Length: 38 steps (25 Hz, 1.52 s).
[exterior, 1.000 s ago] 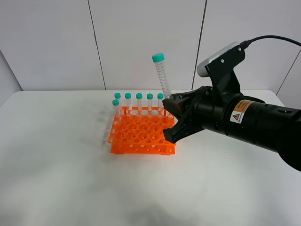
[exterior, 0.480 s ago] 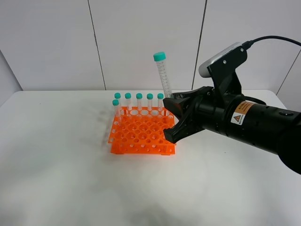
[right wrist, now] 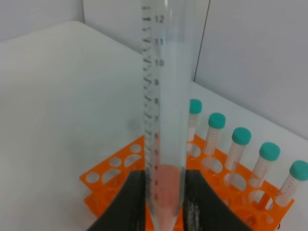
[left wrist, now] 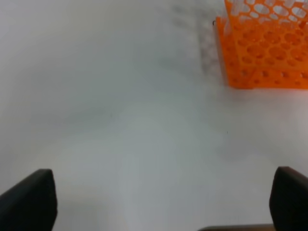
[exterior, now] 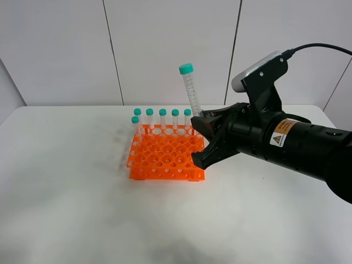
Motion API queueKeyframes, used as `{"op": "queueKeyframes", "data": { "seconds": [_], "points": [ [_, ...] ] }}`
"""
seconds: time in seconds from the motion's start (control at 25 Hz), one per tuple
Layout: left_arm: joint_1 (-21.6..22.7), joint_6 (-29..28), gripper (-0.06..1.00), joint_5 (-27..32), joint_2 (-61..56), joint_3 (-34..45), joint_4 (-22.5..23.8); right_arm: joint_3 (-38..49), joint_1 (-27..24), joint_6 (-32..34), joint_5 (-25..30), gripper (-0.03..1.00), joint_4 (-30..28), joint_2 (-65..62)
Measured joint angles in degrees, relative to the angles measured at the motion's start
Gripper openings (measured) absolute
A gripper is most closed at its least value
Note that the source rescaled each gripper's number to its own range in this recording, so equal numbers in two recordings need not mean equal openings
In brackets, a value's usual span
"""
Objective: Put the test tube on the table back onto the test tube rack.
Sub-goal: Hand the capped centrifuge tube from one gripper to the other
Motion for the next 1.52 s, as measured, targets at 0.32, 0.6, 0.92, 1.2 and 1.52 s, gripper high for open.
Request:
{"op": "queueKeyframes", "data": {
  "seconds": [0.32, 0.6, 0.92, 1.2, 1.52],
  "points": [
    [-0.09, 2.07, 1.00, 0.19, 2.75, -6.37, -1.89, 0.00, 0.00, 0.00, 0.37, 0.00, 0.00, 0.00],
    [-7.29, 5.20, 1.00, -5.03, 12.67, -11.34, -6.94, 0.00, 0.00, 0.00, 0.41, 0.00, 0.00, 0.00],
    [-22.43, 8.24, 1.00, -6.35, 23.75, -16.09, -7.26, 0.00, 0.00, 0.00, 0.41, 0.00, 0.00, 0.00],
    [-25.07, 11.24, 1.00, -16.79, 34.60, -21.03, -9.06, 0.00, 0.00, 0.17, 0.43, 0.00, 0.06, 0.00],
    [-25.07, 21.85, 1.00, -24.52, 49.57, -26.93, -19.12, 0.00, 0.00, 0.60, 0.56, 0.00, 0.06, 0.00]
  ]
}}
